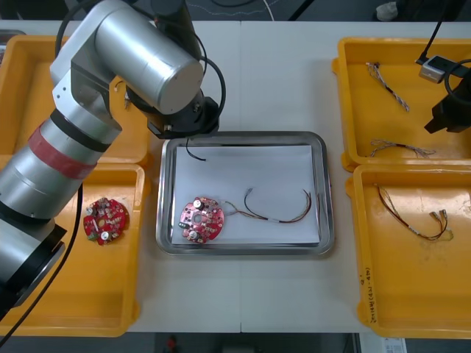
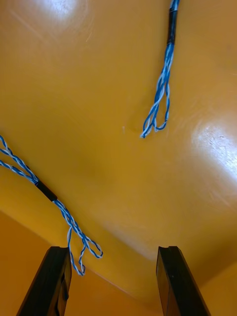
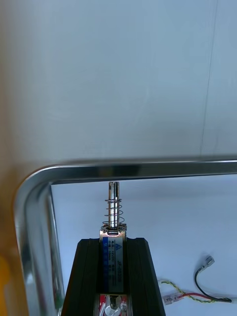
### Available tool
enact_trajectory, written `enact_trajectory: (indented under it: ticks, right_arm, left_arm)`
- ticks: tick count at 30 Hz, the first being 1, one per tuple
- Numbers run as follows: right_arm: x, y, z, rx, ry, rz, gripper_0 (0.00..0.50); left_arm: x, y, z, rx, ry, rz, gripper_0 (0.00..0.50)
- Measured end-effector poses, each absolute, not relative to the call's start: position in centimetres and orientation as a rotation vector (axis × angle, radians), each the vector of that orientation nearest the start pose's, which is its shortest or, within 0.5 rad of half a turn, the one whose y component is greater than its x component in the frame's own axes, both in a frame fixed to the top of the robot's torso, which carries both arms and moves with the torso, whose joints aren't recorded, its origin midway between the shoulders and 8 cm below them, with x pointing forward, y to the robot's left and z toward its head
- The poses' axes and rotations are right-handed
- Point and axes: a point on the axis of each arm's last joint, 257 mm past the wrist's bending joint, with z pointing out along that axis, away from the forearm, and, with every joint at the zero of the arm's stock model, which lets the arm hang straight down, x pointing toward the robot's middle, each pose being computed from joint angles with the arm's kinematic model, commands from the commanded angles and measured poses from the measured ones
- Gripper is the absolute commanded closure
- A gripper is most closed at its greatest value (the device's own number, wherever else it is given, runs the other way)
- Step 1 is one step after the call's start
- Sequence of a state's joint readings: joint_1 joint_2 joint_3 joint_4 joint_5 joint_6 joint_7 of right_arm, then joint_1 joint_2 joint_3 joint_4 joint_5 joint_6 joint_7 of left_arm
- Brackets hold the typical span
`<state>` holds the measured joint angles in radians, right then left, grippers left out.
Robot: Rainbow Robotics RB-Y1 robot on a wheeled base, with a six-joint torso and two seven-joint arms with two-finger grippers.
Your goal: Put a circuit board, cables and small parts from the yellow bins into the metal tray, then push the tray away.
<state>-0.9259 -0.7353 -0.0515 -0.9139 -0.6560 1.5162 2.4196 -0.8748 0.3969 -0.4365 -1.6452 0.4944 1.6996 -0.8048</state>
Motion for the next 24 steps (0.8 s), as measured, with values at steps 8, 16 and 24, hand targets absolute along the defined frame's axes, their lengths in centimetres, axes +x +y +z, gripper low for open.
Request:
enact_trajectory:
  ticks: [8, 16, 24]
  right_arm:
    - [58.0, -39.9, -18.2, -0.944, 2.531, -0.141, 0.000]
    - [58.2, -38.5, -19.4, -0.961, 2.533, -0.122, 0.000]
    - [58.1, -37.9, -20.2, -1.003, 2.542, -0.141, 0.000]
  left_arm:
    - [50.6, 8.2, -21.5, 0.085, 2.637, -0.068, 0.499]
    - [49.7, 7.9, -23.6, 0.125, 2.661, -0.042, 0.499]
    - [50.2, 7.7, -23.9, 0.121, 2.646, -0.061, 0.497]
